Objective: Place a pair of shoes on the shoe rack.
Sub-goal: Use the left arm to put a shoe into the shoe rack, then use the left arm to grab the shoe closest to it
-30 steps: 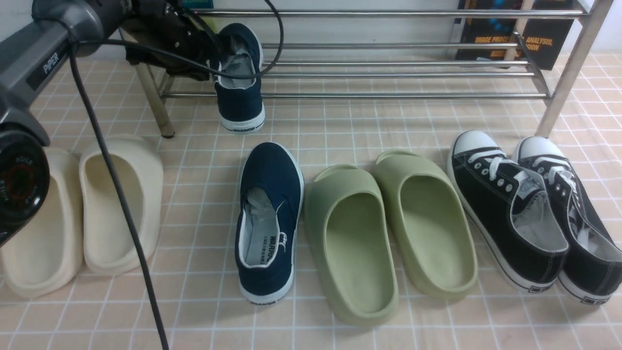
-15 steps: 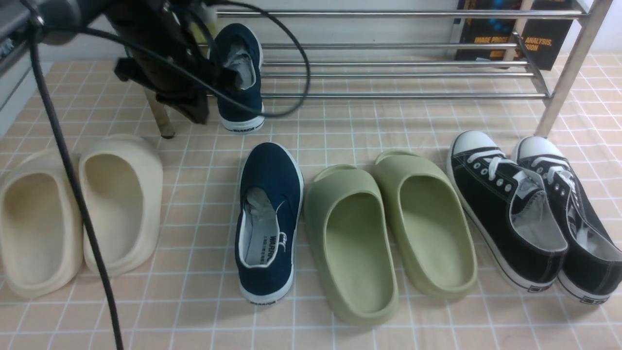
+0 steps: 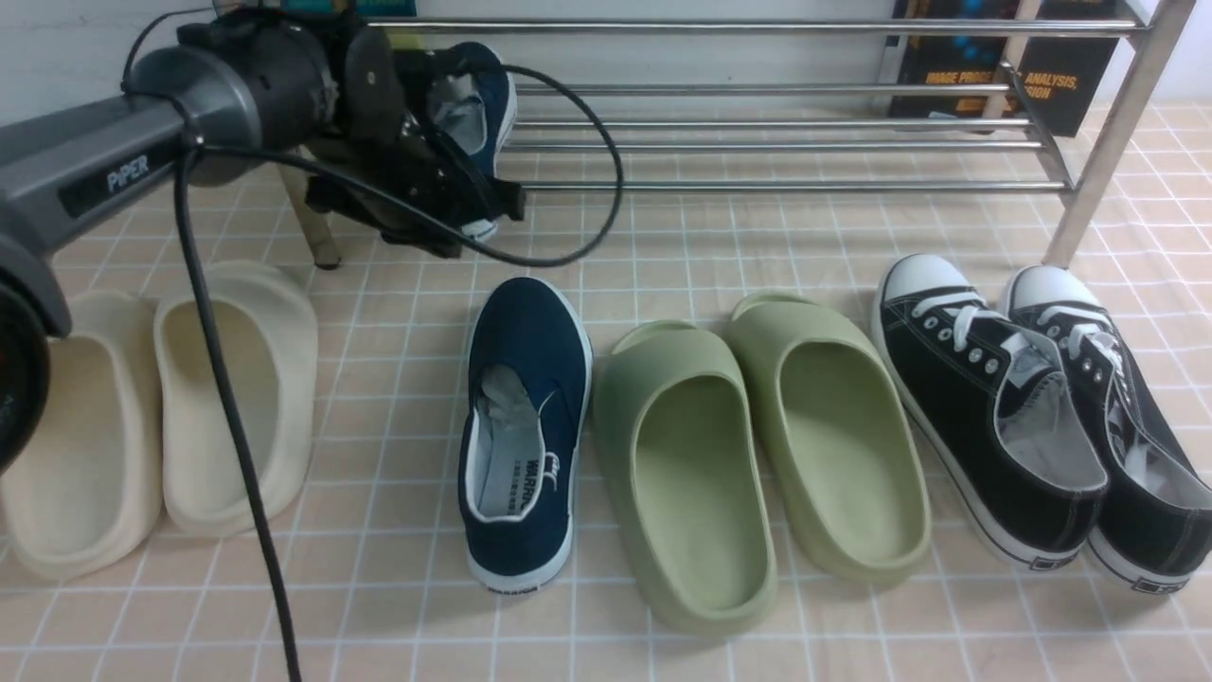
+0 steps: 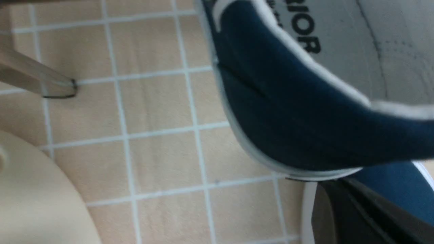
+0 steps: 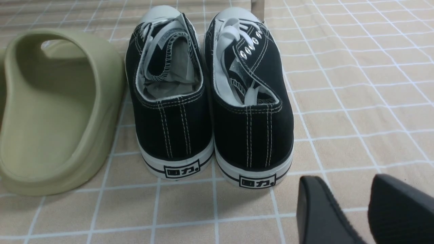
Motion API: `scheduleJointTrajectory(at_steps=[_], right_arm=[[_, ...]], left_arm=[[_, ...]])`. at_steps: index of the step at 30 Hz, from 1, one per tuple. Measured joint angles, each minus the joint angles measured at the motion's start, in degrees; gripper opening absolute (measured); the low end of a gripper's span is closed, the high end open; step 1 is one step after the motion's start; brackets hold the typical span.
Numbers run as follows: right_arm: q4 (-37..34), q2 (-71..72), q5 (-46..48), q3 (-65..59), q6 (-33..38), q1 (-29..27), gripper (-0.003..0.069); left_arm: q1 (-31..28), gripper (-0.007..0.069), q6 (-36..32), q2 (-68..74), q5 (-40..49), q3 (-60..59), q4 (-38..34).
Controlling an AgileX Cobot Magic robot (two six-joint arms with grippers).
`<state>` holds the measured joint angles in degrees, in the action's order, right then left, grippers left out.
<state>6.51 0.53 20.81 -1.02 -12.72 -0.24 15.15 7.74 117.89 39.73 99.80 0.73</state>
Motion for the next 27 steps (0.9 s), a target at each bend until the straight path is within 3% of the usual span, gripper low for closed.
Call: scheduleJointTrajectory(at_steps=[4, 12, 18, 27], right_arm=[[0.0, 0.0, 0.0, 0.0, 0.0, 0.0, 0.024], [0.0, 0.0, 0.0, 0.0, 0.0, 0.0, 0.024], [0.0, 0.0, 0.0, 0.0, 0.0, 0.0, 0.024], [0.0, 0.0, 0.0, 0.0, 0.0, 0.0, 0.024]], left_arm=[[-2.58, 0.0036, 1.0, 2.85, 0.05, 5.7, -0.73], [-1.88, 0.004, -0.91, 6.11, 0.95, 9.58, -3.15], [-1.88, 0.0041, -1.42, 3.13, 4.3, 10.13, -1.15], [-1.88, 0.0054, -4.4, -15.08, 20.33, 3.9, 4.68]])
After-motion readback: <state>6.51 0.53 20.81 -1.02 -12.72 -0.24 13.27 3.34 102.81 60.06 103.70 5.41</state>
